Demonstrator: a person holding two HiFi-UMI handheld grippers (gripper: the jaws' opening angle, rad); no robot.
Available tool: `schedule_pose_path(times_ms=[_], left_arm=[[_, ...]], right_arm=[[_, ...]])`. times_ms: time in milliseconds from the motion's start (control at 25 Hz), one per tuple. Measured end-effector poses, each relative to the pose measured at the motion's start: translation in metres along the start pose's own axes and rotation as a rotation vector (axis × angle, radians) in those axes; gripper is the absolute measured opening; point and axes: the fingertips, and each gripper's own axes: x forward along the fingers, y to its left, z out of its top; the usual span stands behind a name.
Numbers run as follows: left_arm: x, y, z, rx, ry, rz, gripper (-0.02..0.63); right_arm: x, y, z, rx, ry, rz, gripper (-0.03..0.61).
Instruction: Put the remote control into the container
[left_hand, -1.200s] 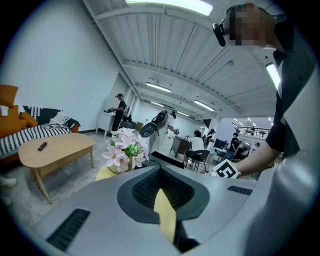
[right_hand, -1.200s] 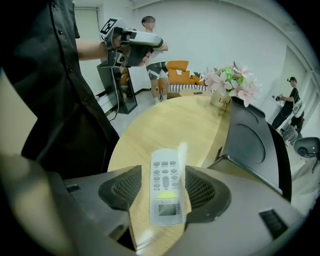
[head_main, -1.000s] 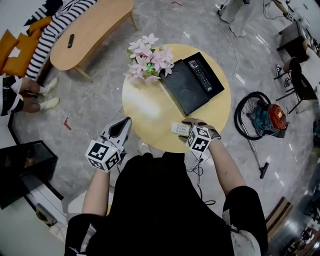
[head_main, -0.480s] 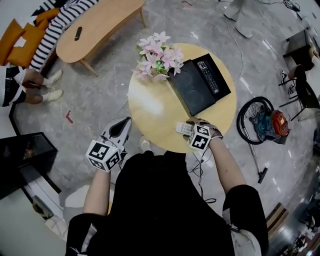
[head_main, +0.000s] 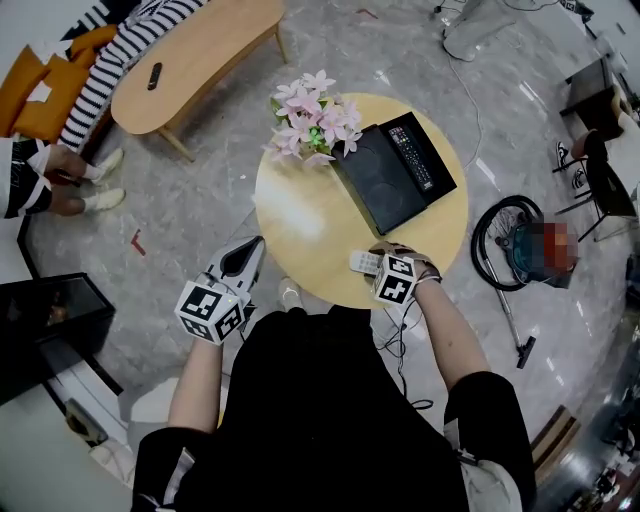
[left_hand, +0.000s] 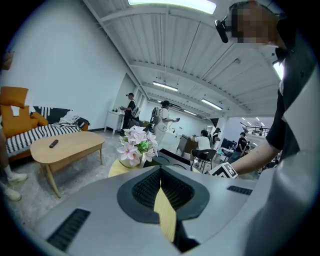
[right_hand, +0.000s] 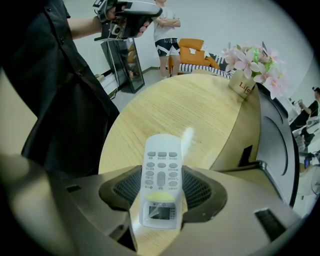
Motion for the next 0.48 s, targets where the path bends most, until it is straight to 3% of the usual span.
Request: schedule_pose_path(times_ms=[480], left_arm=[[0.009, -0.014, 0.003, 0.026, 0.001, -0.038, 0.008]], right_arm=[[-0.038, 0.0, 0.04, 0.014, -0.151, -0.052, 0.259]])
